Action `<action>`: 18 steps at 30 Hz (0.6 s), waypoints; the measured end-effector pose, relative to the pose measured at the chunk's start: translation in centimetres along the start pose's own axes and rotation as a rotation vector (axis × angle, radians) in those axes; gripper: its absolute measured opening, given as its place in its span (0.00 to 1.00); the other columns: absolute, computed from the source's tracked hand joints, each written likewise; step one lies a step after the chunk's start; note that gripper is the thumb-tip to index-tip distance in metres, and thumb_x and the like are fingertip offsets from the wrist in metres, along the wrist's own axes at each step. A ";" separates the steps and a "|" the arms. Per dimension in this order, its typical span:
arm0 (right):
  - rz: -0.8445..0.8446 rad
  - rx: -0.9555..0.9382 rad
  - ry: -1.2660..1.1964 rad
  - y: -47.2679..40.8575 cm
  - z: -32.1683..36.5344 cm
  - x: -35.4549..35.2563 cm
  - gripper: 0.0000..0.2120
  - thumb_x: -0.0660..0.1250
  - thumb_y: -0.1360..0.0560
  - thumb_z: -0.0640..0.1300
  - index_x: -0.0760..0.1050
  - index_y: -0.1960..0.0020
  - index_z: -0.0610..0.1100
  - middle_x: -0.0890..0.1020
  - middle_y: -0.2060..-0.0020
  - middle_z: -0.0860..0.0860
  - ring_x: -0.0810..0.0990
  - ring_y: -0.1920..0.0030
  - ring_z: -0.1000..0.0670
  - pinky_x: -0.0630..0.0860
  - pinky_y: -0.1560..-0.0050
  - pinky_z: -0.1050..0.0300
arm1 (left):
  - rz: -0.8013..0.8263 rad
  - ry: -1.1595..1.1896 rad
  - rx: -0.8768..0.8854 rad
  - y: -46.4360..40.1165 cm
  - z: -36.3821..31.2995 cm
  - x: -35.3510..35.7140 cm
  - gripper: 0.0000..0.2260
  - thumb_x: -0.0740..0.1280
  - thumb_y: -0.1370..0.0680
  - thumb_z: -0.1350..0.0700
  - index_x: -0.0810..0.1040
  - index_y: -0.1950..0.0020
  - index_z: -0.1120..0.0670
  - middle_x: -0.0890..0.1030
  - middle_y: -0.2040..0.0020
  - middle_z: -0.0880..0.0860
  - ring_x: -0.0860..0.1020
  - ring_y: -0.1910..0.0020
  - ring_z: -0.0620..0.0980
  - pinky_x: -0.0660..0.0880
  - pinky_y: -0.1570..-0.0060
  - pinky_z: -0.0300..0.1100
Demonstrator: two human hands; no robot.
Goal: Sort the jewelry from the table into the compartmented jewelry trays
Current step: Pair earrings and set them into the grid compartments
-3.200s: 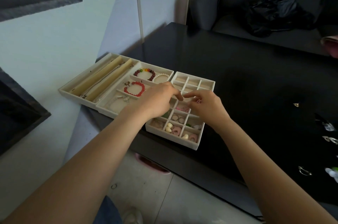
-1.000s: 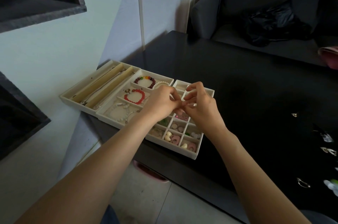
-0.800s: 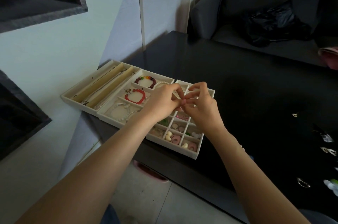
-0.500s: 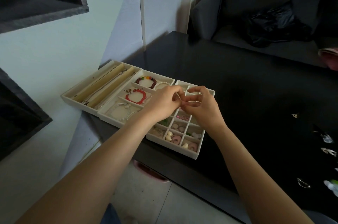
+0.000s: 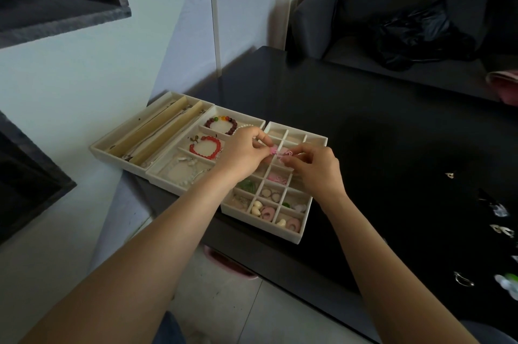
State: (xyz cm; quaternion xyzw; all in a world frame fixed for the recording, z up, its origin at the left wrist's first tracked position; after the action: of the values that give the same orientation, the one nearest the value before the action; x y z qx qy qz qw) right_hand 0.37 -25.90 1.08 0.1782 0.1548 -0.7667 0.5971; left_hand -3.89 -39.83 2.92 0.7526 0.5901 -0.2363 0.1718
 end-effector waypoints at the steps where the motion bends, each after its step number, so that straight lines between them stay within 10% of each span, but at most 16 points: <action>1: -0.001 -0.011 0.015 0.0 0.1 0.0 0.03 0.69 0.25 0.41 0.78 0.53 0.48 0.81 0.64 0.55 0.80 0.64 0.61 0.72 0.71 0.73 | 0.003 -0.026 0.009 0.0 0.0 0.0 0.04 0.67 0.24 0.59 0.79 0.49 0.55 0.81 0.55 0.51 0.80 0.56 0.46 0.77 0.56 0.36; 18: 0.004 -0.150 0.397 0.3 -0.1 1.0 0.06 0.66 0.23 0.39 0.80 0.49 0.43 0.82 0.54 0.51 0.76 0.60 0.60 0.69 0.65 0.72 | 0.114 -0.386 -0.001 0.0 1.3 1.7 0.07 0.67 0.23 0.56 0.81 0.53 0.59 0.82 0.56 0.55 0.80 0.58 0.50 0.76 0.55 0.45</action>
State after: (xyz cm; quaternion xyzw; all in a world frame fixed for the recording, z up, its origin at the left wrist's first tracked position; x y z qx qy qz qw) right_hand 0.41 -26.81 0.50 0.2813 0.3258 -0.7015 0.5679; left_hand -3.80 -39.10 0.87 0.7255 0.5028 -0.3658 0.2950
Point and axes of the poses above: each hand's wrist, its own y-axis away from the middle knuckle, its own x-axis out of the palm, z = x × y, the point moved 6 cm from there along -y, towards the middle knuckle
